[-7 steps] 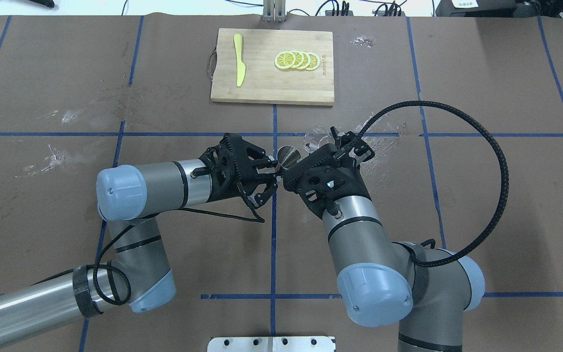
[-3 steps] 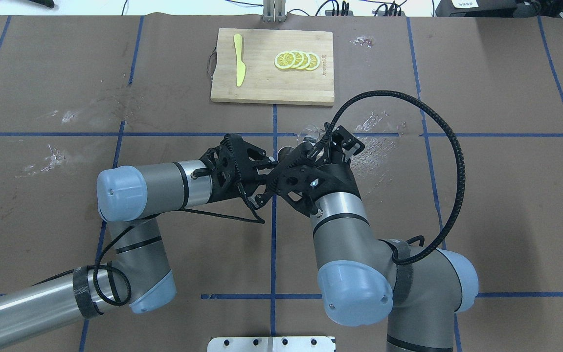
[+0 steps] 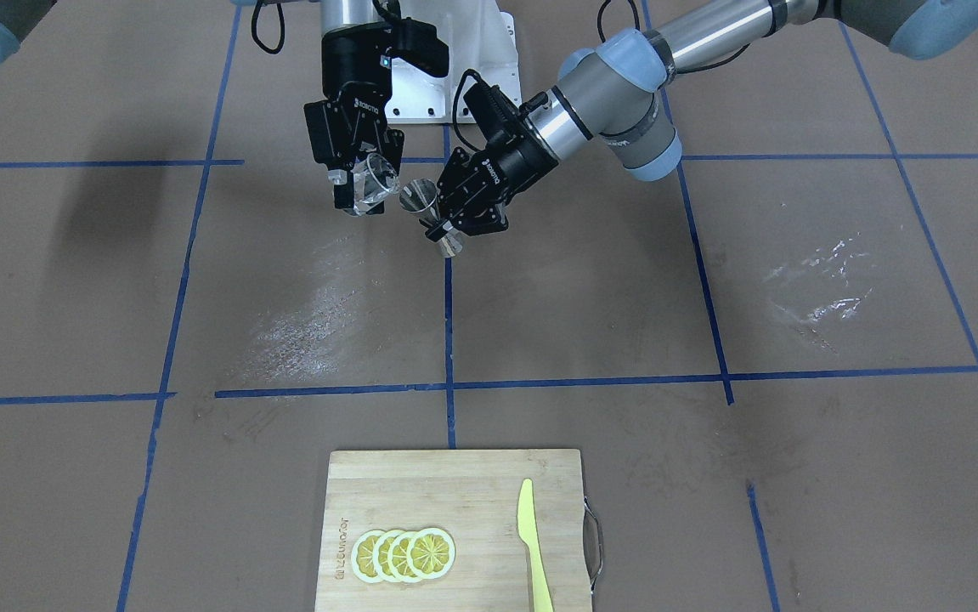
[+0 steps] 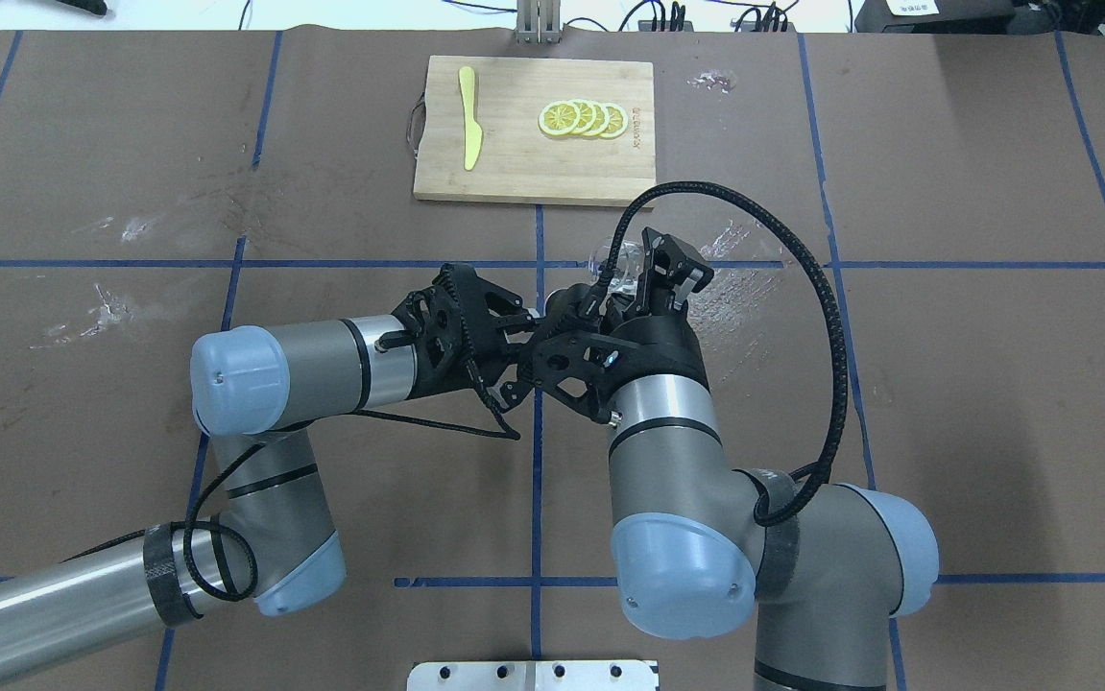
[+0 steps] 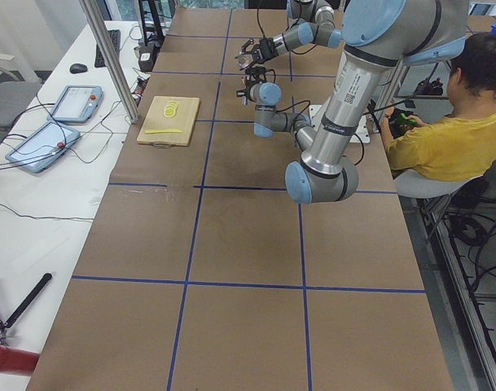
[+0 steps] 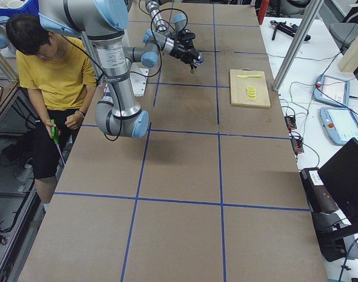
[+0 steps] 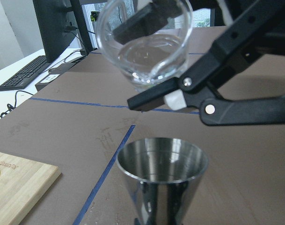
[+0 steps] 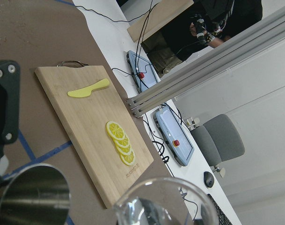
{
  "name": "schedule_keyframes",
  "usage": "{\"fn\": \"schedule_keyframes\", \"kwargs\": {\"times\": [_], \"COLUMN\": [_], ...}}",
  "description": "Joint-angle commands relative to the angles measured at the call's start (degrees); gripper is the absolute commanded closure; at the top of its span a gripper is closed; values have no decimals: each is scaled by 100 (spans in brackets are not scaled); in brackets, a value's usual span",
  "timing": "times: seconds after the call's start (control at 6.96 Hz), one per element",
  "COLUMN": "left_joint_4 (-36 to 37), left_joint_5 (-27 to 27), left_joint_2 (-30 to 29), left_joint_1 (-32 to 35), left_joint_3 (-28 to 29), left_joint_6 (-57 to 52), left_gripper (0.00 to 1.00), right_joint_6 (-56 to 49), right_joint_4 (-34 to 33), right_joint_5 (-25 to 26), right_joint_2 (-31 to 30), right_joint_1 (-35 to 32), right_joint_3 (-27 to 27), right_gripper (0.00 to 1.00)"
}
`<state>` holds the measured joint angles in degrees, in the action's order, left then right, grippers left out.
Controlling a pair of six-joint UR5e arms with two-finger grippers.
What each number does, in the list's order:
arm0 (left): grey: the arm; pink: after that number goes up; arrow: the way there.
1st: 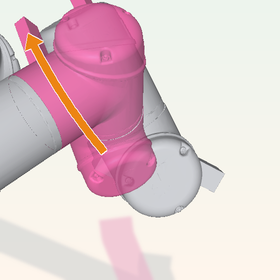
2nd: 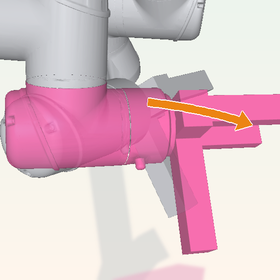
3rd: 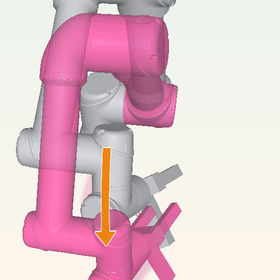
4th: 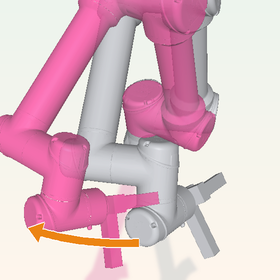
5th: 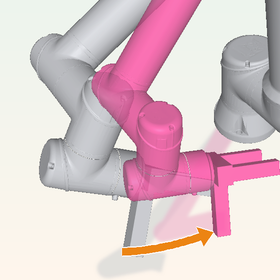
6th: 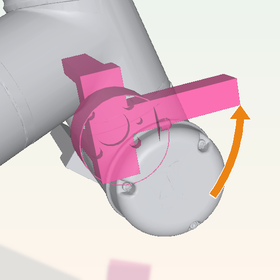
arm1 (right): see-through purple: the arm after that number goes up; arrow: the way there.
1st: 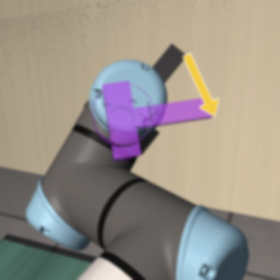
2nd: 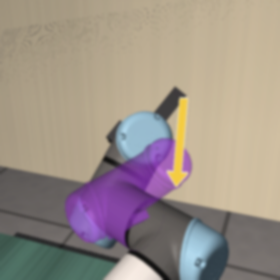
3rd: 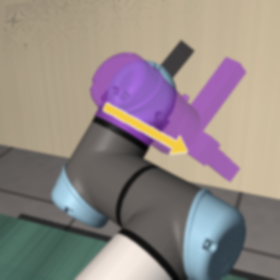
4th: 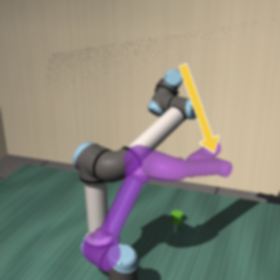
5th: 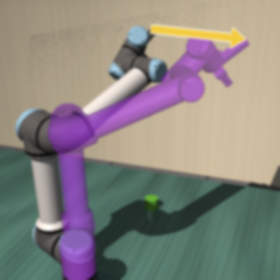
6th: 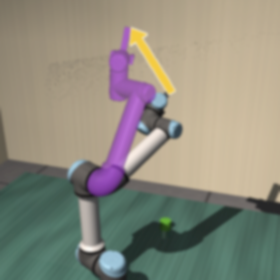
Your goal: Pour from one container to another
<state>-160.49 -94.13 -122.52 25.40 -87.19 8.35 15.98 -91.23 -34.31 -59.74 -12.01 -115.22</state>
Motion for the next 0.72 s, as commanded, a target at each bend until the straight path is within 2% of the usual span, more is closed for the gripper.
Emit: {"fn": "schedule_keyframes", "kwargs": {"times": [0.0,0.57], "left_joint_4": [-9,-9], "left_joint_5": [0,0], "left_joint_2": [-9,0], "left_joint_1": [0,0], "left_joint_3": [0,-17], "left_joint_6": [0,0], "left_gripper": [100,100], "right_joint_6": [-121,-823], "right_joint_4": [-482,-615], "right_joint_5": [38,196], "right_joint_2": [146,181], "right_joint_1": [40,93], "right_joint_3": [-36,-36], "right_gripper": [100,100]}}
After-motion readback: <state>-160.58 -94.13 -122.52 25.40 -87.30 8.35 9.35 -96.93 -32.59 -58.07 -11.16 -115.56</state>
